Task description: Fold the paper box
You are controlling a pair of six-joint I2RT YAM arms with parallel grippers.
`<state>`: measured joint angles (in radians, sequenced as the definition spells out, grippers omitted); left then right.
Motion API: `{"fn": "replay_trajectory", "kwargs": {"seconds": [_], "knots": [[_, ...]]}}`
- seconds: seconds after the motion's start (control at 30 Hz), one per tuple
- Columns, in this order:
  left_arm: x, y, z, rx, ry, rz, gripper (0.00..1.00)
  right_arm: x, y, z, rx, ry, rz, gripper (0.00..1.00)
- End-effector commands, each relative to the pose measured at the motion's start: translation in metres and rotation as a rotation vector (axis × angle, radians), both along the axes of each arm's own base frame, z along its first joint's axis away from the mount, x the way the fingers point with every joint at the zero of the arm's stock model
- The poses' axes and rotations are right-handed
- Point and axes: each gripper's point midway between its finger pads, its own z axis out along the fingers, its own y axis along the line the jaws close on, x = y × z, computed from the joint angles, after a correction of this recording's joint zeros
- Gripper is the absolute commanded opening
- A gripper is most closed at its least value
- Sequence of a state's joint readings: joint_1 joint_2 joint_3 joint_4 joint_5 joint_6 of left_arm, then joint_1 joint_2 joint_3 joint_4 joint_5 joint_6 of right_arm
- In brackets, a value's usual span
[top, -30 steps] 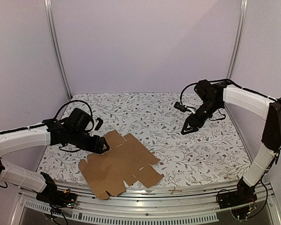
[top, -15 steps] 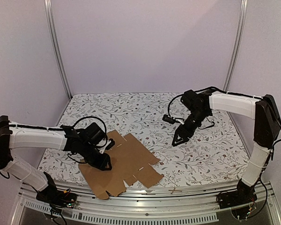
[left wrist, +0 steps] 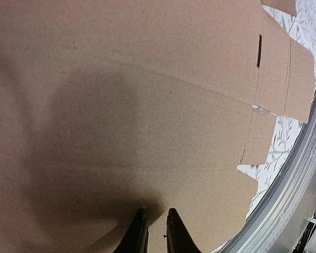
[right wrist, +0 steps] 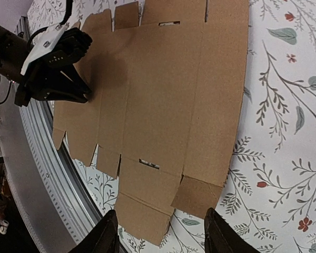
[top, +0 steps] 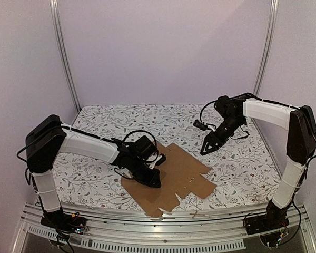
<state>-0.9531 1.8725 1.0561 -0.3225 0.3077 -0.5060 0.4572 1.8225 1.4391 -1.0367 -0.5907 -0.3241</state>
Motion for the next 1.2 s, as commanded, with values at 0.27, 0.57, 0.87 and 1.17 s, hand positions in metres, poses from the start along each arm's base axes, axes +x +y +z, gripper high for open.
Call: {"fn": "replay_trajectory", "kwargs": {"seconds": [0.27, 0.57, 0.87, 1.17], "knots": [[0.067, -0.044, 0.081, -0.169, -0.182, 0.039, 0.5, 0.047, -0.088, -0.016, -0.194, 0.022, -0.35, 0.65], [0.141, -0.004, 0.057, -0.047, -0.216, 0.182, 0.62, 0.024, -0.089, -0.049, -0.224, 0.198, -0.365, 0.69], [0.164, -0.013, 0.03, -0.06, -0.142, 0.167, 0.62, 0.004, -0.091, -0.06, -0.228, 0.258, -0.314, 0.71], [0.165, -0.009, 0.003, -0.008, -0.105, 0.163, 0.54, 0.003, -0.086, -0.066, -0.21, 0.293, -0.301, 0.71]]}}
